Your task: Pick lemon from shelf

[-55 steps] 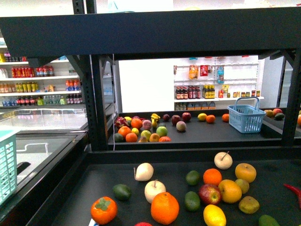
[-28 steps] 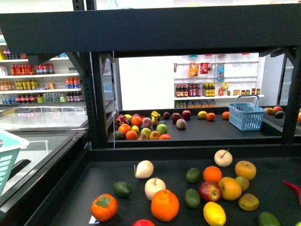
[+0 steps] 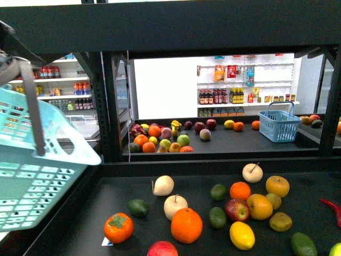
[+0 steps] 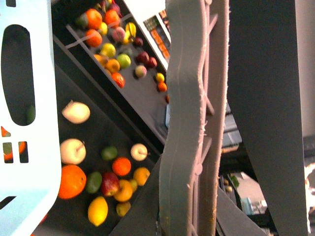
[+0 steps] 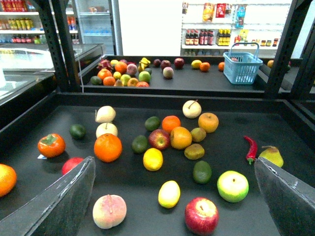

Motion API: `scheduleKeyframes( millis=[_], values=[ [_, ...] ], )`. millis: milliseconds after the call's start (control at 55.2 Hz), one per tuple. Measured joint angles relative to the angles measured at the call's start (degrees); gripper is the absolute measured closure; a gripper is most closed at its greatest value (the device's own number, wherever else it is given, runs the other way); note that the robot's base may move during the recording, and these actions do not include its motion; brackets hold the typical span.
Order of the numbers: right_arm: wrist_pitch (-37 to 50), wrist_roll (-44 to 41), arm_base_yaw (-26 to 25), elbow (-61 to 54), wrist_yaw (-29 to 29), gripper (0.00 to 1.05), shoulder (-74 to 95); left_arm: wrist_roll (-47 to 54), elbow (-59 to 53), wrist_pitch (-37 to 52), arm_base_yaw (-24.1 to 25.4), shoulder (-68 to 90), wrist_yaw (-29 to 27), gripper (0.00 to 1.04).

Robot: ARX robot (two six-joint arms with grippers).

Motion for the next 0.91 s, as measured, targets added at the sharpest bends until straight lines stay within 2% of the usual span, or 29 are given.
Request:
scheduleKeyframes(
  millis=[181, 399, 707, 906],
  values=[
    [0.0, 0.02, 0.0, 0.0, 0.0, 0.07, 0.0, -2.08, -0.5, 3.13, -8.17, 3.32, -1.49, 0.95],
    [-0.02, 0.0, 0.0, 0.0, 0.0, 0.07, 0.0, -2.73, 1.03, 5.29, -15.72, 9.31, -2.23, 0.95],
    [-0.02, 0.02, 0.0, 0.0, 0.0, 0.07, 0.0, -3.5, 8.52, 6.36, -22.82, 18.86, -1.22, 0.95],
    [-0.02, 0.0, 0.0, 0.0, 0.0, 0.07, 0.0, -3.23, 10.78, 6.8, -25.4, 21.22, 0.11, 0.95]
  ],
)
